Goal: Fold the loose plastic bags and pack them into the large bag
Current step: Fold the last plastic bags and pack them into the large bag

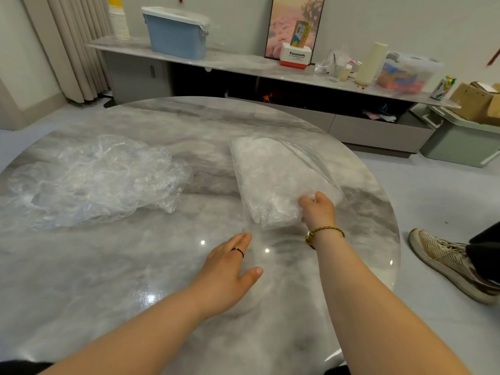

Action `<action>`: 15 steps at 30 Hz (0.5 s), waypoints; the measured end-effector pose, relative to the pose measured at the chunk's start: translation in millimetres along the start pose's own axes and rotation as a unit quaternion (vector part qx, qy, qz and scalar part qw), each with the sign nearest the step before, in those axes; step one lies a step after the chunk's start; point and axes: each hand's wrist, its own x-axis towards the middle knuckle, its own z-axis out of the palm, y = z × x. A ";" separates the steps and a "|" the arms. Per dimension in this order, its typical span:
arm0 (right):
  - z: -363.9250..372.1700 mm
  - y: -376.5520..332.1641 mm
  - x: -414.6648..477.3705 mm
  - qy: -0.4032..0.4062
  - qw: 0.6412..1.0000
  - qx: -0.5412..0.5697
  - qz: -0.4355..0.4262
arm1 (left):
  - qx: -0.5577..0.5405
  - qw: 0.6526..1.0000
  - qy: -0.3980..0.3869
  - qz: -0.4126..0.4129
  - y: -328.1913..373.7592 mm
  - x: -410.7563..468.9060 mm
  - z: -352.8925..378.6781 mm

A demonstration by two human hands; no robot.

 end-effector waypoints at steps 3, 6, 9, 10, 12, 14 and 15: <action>13.4 -10.1 6.2 -0.004 0.998 -0.022 -0.064 | -0.014 1.000 -0.013 0.003 3.0 -2.3 -1.9; 30.6 -12.6 19.7 -0.011 0.993 -0.080 -0.083 | -0.032 0.999 -0.024 0.003 2.6 -3.0 -4.2; 44.4 -10.4 30.9 0.001 0.982 -0.173 -0.077 | -0.051 0.998 -0.023 0.001 -1.4 -2.5 -5.4; 47.5 -10.0 33.4 0.010 0.972 -0.218 -0.087 | -0.053 0.998 -0.021 0.002 -3.4 -2.2 -5.6; 51.9 -10.6 36.1 0.050 0.936 -0.325 -0.127 | -0.052 0.998 -0.019 0.001 -7.9 -0.3 -5.8; 54.6 -9.7 38.4 0.081 0.907 -0.379 -0.168 | -0.054 0.998 -0.020 0.001 -11.6 2.5 -6.2; 57.4 -9.3 39.1 0.081 0.903 -0.382 -0.180 | -0.056 0.998 -0.020 0.000 -14.1 4.5 -6.5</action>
